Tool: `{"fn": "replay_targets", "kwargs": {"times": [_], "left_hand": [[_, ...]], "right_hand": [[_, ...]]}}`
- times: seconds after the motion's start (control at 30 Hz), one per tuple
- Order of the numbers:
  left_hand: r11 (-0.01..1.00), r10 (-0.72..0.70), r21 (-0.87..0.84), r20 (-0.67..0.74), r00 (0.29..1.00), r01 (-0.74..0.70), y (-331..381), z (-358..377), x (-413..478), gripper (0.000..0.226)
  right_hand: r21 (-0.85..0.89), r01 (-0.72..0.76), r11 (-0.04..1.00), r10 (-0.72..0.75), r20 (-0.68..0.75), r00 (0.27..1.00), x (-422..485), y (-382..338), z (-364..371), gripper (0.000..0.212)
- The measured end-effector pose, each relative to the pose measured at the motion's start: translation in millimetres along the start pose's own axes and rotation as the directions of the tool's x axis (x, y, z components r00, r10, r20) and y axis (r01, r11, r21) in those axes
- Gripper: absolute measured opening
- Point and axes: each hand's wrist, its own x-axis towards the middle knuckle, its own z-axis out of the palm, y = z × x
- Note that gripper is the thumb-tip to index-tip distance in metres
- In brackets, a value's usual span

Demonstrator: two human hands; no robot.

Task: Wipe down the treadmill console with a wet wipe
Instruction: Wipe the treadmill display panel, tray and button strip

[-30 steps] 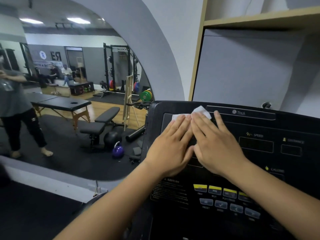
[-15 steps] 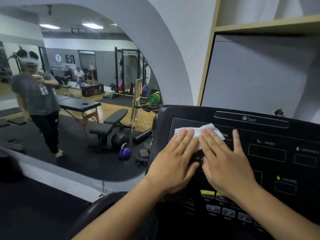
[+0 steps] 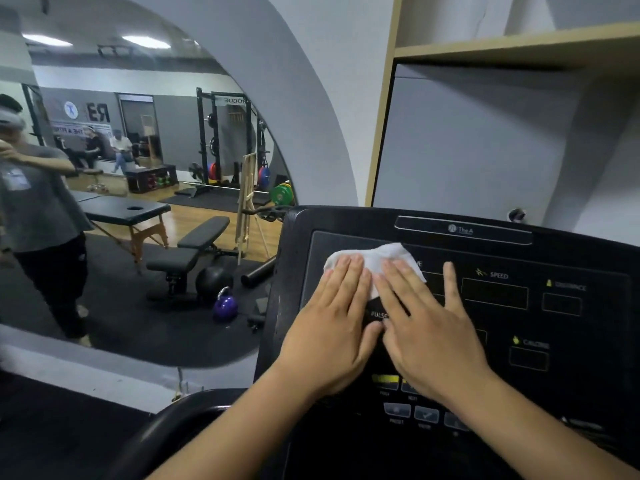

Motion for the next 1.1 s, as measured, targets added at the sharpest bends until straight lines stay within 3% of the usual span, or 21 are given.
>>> {"fn": "replay_targets", "kwargs": {"times": [0.23,0.5,0.77,0.93,1.1], "left_hand": [[0.999,0.007,0.04,-0.018,1.0,-0.006,-10.8,-17.0,66.8,0.068],[0.997,0.071,-0.001,-0.034,0.997,-0.071,20.9,9.7,18.3,0.064],[0.995,0.1,0.006,-0.062,0.993,-0.1,20.6,-9.2,92.0,0.064],[0.988,0.14,-0.056,-0.055,0.989,-0.143,44.7,8.4,56.2,0.063],[0.981,0.189,0.048,-0.072,0.979,-0.186,59.4,21.9,64.7,0.065]], "right_hand": [[-0.06,-0.144,0.988,0.146,0.042,0.988,51.1,23.6,-18.3,0.063],[0.032,-0.139,0.99,0.138,0.033,0.99,-12.3,13.8,-5.4,0.062],[-0.031,-0.28,0.96,0.281,0.065,0.957,28.0,54.5,-23.3,0.065],[0.008,-0.263,0.965,0.262,0.061,0.963,-19.7,46.9,-11.5,0.063],[0.008,-0.264,0.965,0.263,0.05,0.963,-27.4,63.2,-11.1,0.06]]}}
